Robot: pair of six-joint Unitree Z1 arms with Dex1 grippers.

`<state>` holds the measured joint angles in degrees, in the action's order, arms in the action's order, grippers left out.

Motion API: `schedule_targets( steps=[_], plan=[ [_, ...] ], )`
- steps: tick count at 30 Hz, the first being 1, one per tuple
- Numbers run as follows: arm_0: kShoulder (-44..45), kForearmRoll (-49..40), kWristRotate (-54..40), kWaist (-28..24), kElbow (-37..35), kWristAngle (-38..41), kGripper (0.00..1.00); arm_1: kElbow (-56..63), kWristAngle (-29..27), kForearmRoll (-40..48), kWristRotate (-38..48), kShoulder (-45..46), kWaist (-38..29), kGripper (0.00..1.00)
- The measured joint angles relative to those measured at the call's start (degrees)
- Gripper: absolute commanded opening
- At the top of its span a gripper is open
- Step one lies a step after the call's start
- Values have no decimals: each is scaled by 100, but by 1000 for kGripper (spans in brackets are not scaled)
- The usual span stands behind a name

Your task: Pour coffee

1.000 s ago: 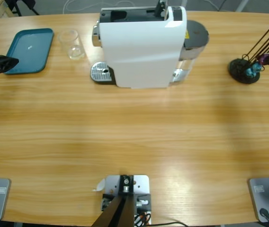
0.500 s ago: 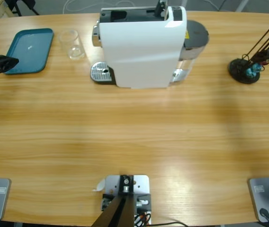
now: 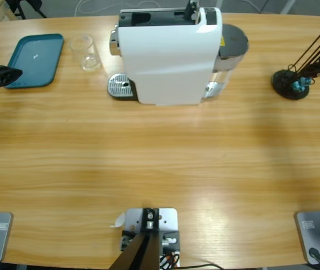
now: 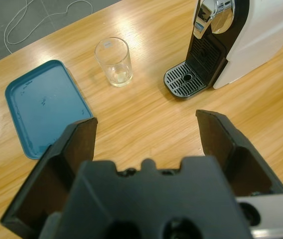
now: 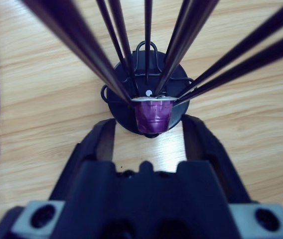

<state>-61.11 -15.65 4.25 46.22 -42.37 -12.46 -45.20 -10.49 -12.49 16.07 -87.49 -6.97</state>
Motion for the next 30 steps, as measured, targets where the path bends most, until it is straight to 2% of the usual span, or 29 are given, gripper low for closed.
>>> schedule_targets(
  steps=[1, 3, 7, 22, 23, 30],
  plan=[
    [0, 0, 0, 0, 0, 0, 858, 0, 0, 2, 0, 0, 5, 333],
    [0, 0, 0, 0, 0, 0, 858, 0, 0, 3, 0, 0, 12, 214],
    [0, 0, 0, 0, 0, 0, 858, 0, -3, 9, -1, 0, 13, 131],
    [0, 0, 0, 0, 0, 0, 858, 7, -57, 7, -17, 7, 77, 130],
    [0, 0, 0, 0, 0, 0, 858, 5, -57, -25, -20, 24, 78, 100],
    [29, 3, 0, 0, 0, 0, 858, -512, -98, -831, -59, 463, 82, 89]
  ],
)
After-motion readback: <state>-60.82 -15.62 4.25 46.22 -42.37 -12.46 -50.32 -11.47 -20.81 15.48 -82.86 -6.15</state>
